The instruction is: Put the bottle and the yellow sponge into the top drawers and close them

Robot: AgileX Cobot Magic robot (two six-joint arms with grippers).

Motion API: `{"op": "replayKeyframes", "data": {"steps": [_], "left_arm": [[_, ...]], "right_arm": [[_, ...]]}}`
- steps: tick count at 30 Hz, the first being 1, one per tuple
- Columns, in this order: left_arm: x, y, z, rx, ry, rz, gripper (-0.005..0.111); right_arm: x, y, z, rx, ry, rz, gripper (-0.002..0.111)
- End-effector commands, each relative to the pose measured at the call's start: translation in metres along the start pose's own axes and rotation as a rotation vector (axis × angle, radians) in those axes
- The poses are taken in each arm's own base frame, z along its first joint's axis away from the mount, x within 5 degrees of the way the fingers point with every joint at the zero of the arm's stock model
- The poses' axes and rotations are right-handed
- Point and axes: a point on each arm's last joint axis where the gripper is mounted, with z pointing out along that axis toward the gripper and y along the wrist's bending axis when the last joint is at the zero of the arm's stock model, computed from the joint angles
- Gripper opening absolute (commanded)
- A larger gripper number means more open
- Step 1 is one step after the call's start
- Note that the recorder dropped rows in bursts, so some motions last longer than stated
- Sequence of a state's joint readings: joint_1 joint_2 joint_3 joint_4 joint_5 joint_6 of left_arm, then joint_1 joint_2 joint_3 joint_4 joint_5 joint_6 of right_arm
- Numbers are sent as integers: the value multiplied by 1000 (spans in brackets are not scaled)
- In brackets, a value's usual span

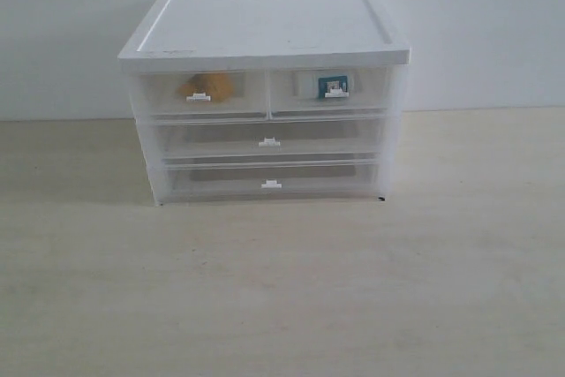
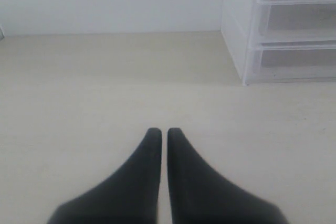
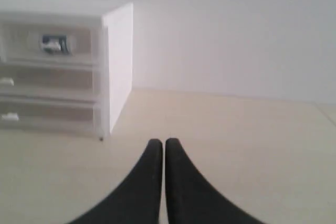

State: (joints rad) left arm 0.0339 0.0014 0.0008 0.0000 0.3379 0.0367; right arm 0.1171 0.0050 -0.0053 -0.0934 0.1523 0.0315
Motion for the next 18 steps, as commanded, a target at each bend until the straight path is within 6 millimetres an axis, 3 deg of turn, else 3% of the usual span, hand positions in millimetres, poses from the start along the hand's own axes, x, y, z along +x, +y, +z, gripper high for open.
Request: {"op": "replayKeyframes", "data": {"steps": [1,18], "left_arm": [[0,0,0,-3,-4,4,4],[0,0,0,-3,-4,4,4]], "right_arm": [[19,-1,-2,11,198,-15,0],[19,-1,-2,17,198,43,0]]}}
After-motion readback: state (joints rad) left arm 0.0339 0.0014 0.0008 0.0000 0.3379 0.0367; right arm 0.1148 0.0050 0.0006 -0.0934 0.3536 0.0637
